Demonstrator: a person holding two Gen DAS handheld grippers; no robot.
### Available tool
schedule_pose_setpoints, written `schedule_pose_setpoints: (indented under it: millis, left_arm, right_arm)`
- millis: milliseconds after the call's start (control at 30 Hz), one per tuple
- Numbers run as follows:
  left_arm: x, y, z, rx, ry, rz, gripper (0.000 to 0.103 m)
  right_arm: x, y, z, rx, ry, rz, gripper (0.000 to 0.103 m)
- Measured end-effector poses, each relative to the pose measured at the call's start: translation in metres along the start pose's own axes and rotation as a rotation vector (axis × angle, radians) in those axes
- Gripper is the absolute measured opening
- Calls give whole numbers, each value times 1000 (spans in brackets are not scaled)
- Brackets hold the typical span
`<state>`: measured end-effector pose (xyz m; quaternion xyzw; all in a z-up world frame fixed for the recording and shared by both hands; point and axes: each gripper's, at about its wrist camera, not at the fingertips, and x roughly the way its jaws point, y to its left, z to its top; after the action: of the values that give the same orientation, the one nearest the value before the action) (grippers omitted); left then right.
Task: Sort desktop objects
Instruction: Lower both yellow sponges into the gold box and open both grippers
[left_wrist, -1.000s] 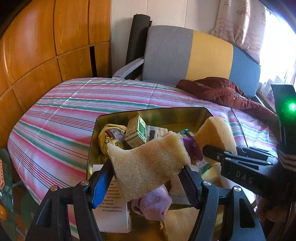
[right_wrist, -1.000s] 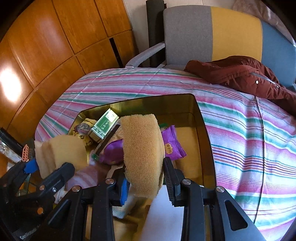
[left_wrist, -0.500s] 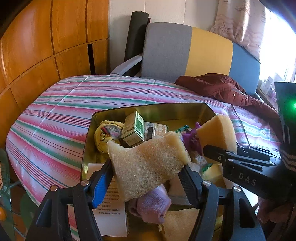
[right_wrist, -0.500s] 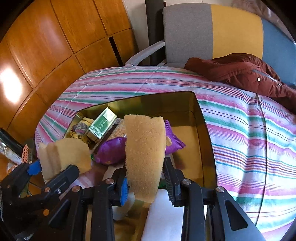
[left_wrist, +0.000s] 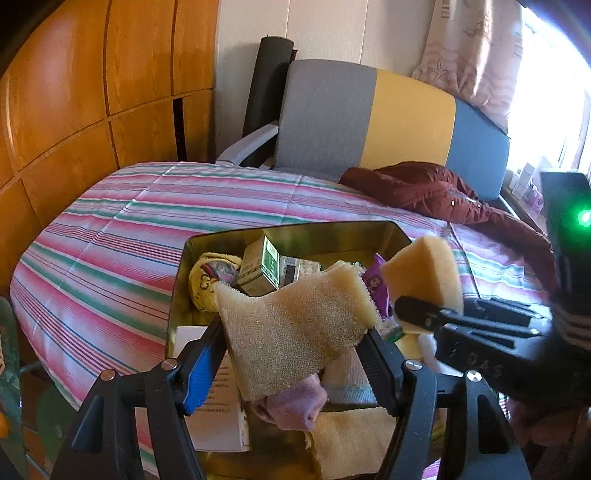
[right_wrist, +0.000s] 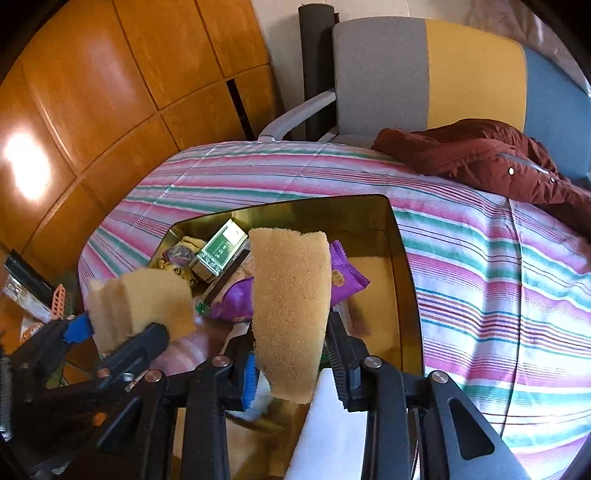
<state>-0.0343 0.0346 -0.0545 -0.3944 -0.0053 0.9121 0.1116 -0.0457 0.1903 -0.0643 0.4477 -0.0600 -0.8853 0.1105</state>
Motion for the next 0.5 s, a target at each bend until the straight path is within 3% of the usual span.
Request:
schedule_pose_setpoints:
  millis: [200, 267, 500]
  left_arm:
    - [-2, 4, -1, -10, 1, -6, 70]
    - [0, 4, -3, -12, 10, -7, 70]
    - [16, 6, -11, -12, 48, 1, 70]
  right_arm:
    - [-1, 7, -6, -2, 14, 38, 34]
    - [-2, 5, -7, 17, 11, 47, 43]
    - [-7, 2, -10, 17, -4, 19, 41]
